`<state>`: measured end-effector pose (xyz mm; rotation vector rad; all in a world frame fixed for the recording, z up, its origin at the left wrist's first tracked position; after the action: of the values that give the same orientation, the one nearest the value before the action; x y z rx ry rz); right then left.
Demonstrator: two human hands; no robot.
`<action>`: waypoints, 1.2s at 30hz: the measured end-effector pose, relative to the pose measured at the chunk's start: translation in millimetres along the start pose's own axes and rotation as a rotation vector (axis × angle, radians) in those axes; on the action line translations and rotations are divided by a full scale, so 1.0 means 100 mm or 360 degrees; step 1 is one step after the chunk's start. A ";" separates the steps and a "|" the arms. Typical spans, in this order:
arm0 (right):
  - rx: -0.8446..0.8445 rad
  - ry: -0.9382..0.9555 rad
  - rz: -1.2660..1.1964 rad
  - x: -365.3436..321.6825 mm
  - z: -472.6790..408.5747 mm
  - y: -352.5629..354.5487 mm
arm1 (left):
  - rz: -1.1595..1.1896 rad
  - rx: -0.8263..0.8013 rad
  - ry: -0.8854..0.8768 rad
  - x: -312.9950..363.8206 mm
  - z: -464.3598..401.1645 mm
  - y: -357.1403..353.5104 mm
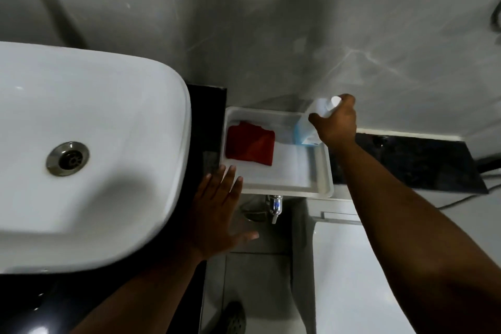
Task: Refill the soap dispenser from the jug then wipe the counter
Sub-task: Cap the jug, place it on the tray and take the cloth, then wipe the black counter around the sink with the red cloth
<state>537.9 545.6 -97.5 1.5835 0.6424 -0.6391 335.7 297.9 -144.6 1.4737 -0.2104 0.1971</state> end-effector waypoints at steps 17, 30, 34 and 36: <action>0.0246 0.0701 0.0447 -0.15 0.52 -0.69 | -0.0021 -0.0015 0.0014 -0.02 0.00 -0.01; -0.1078 0.1008 0.0770 0.17 0.65 -1.96 | -0.0116 -0.0047 -0.0004 -0.05 -0.01 -0.06; -0.1103 0.0792 0.0380 0.04 0.58 -1.85 | -0.0132 -0.0070 -0.0018 -0.05 -0.02 -0.05; -0.1028 0.0449 -0.0161 -0.10 0.60 -1.64 | -0.0156 -0.0080 -0.0012 -0.05 -0.02 -0.05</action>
<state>410.1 501.3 -208.8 1.0413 1.0251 -0.2350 332.5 299.4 -150.7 1.4316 -0.1479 0.1064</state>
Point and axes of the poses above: each hand's wrist, its own z-axis away from the middle knuckle, its own y-axis out of the back of the hand, x = y × z, the point moved 3 cm from there along -z, towards the middle knuckle, and after that the axes turned 8 degrees about y, right-handed, at the moved point
